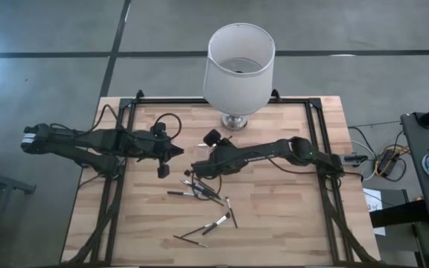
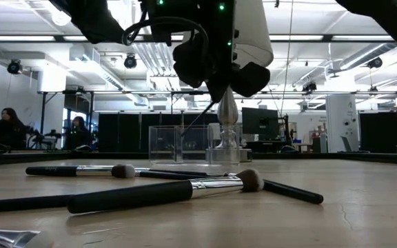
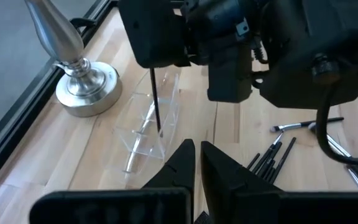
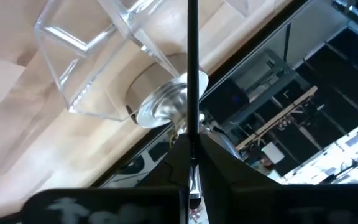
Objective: Put items in baskets/containers
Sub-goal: Put the eyeshadow brush into the transparent organizer
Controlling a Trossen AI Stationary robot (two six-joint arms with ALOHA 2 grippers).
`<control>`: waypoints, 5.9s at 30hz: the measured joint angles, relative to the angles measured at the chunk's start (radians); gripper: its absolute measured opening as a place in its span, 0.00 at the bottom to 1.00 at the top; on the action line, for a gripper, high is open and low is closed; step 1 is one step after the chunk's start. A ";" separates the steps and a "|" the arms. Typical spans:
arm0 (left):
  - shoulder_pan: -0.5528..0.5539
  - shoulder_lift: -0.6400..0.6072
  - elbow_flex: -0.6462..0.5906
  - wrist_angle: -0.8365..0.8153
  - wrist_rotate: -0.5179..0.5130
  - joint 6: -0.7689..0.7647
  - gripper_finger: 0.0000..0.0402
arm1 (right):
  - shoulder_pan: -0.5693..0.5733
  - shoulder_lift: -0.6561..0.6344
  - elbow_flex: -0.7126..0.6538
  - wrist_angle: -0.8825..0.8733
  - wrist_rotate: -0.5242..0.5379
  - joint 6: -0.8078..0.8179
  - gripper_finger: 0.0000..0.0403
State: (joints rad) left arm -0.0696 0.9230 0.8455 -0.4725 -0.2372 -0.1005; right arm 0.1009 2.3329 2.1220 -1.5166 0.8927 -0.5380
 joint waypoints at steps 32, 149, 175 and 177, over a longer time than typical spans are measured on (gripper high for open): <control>0.000 -0.027 0.000 0.001 0.120 -0.044 0.05 | 0.138 -0.551 -0.329 0.606 -0.503 0.965 0.33; 0.016 -0.024 0.000 0.465 -0.240 -0.343 0.05 | 0.069 -2.140 -2.046 1.343 -0.657 0.815 0.33; 0.016 -0.023 0.000 0.464 -0.234 -0.389 0.05 | 0.069 -2.140 -2.046 1.343 -0.656 0.815 0.33; 0.016 -0.023 0.000 0.462 -0.226 -0.441 0.05 | 0.069 -2.140 -2.045 1.343 -0.656 0.815 0.33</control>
State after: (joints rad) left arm -0.0536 0.8997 0.8455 -0.0106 -0.4637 -0.5417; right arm 0.1699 0.1925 0.0765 -0.1734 0.2363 0.2771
